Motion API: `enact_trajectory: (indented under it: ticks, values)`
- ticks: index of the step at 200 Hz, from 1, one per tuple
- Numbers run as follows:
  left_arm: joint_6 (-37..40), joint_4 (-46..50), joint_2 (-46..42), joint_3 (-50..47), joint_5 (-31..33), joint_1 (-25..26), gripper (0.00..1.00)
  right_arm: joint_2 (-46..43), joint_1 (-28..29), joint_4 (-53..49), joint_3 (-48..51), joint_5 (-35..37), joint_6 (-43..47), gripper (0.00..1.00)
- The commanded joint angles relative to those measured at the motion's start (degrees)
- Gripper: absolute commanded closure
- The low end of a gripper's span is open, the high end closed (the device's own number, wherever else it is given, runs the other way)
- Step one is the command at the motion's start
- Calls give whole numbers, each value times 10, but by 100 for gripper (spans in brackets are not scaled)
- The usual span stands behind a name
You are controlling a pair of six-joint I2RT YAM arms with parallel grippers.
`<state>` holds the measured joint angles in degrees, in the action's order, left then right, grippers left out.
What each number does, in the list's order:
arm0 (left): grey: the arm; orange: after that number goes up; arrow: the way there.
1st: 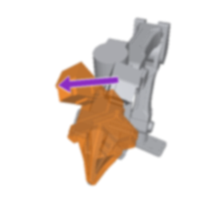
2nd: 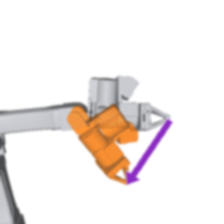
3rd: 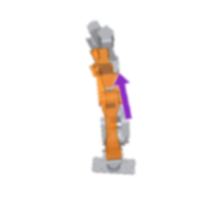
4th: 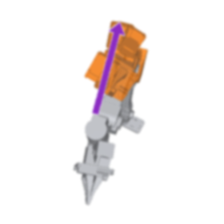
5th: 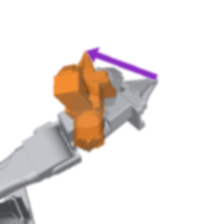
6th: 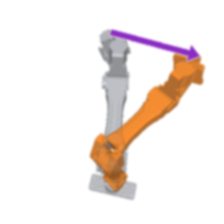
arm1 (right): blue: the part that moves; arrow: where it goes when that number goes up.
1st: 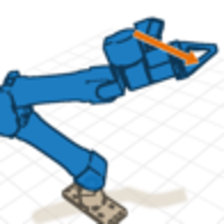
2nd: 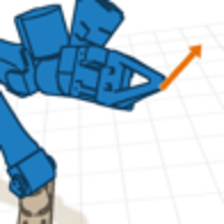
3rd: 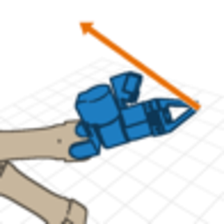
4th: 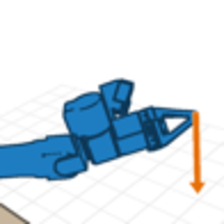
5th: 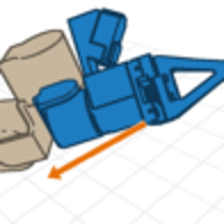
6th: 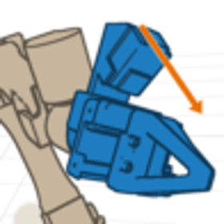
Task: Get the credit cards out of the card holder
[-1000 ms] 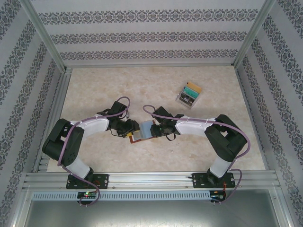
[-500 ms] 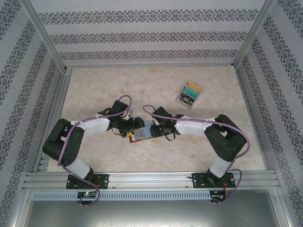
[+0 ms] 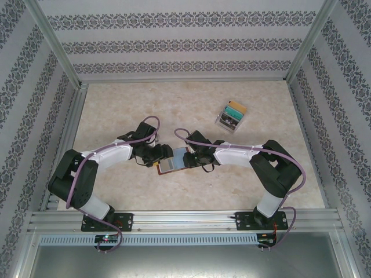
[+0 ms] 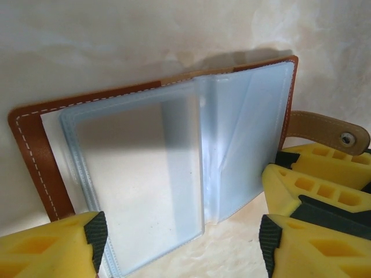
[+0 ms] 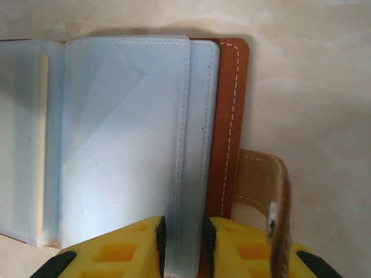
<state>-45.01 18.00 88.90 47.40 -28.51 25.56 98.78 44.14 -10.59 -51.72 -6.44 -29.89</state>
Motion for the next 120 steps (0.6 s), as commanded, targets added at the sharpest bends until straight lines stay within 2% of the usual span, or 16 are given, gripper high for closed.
enact_trajectory:
  ticks: [1,120]
  values:
    - [8,-6,13,10,-16,8,31,21,9,-14,9,-5,-7,71]
    - [8,25,27,7,21,8,35,20,9,-14,11,-5,-8,71]
